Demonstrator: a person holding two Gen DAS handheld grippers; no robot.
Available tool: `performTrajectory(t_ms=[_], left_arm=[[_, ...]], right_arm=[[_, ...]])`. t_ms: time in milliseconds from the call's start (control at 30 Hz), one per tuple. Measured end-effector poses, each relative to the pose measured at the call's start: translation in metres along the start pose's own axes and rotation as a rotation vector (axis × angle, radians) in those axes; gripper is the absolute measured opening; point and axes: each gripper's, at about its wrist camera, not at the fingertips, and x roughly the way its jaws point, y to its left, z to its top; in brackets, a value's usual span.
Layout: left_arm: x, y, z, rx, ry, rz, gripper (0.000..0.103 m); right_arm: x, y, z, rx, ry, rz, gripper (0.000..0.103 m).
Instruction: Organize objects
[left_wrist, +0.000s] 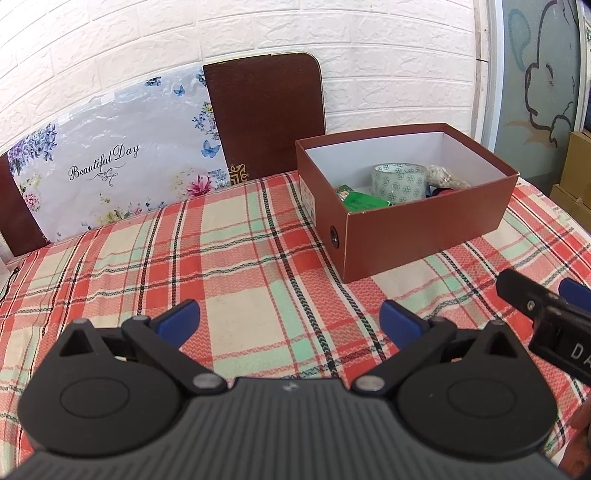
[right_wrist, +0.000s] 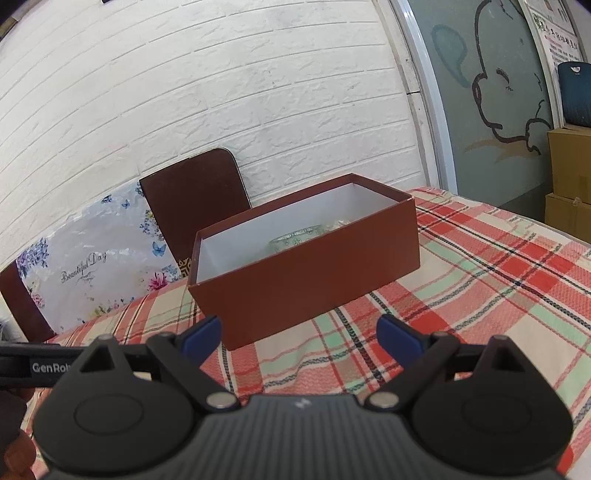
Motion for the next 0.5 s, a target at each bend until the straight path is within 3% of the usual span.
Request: performTrajectory(t_ms=[200, 500], left_arm=[[-0.002, 0.0033, 0.0, -0.017, 0.001, -0.012, 0.103], [0.0003, 0.0071, -0.0001, -0.031, 0.014, -0.017, 0.103]], right_arm=[[-0.0086, 0.0078, 0.0029, -0.025, -0.046, -0.001, 0.095], [-0.0048, 0.0057, 0.0001, -0.016, -0.024, -0.01, 0.095]])
